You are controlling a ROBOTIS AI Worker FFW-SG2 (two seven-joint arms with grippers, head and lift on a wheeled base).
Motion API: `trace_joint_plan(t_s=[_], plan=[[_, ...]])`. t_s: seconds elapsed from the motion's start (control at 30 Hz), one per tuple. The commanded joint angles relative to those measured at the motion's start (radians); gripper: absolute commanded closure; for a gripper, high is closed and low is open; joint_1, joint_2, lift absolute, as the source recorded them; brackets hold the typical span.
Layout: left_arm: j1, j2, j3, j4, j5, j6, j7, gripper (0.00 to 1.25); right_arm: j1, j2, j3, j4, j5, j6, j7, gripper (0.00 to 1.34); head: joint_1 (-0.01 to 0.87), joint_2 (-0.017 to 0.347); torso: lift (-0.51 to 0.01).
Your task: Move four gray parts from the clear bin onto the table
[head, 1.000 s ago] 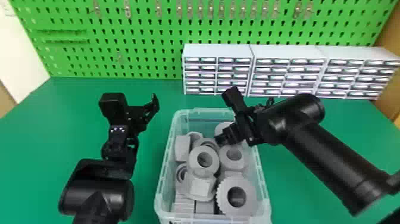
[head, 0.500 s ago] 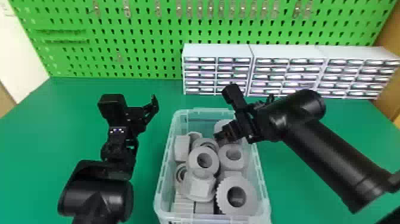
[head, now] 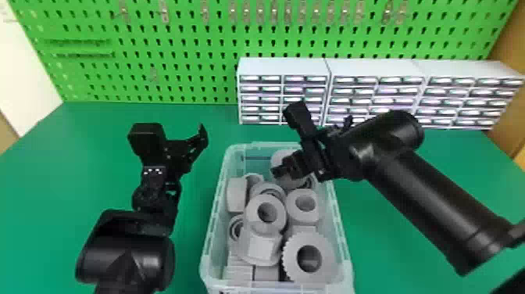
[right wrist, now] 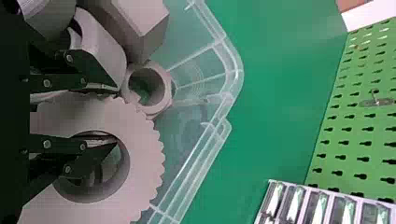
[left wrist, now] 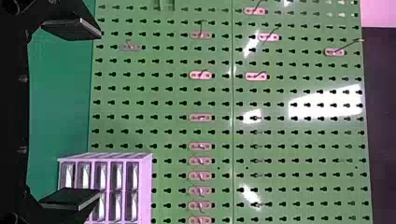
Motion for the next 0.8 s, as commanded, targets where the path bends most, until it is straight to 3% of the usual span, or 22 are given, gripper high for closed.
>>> trace_joint_plan(t_s=[0.0,0.77], plan=[[0.001,0.0,0.001,0.0,0.002,0.0,0.0,0.1,-0.001,0.0,0.003,-0.025,-0.004,0.0,0.0,0.9,0.693,0.072,-0.052],[0.008,0.02,-0.008,0.0,0.02,-0.002,0.0,0.1,0.005,-0.005,-0.096,-0.138,0.051,0.108,0.0,0.9,0.693,0.072,-0.052]])
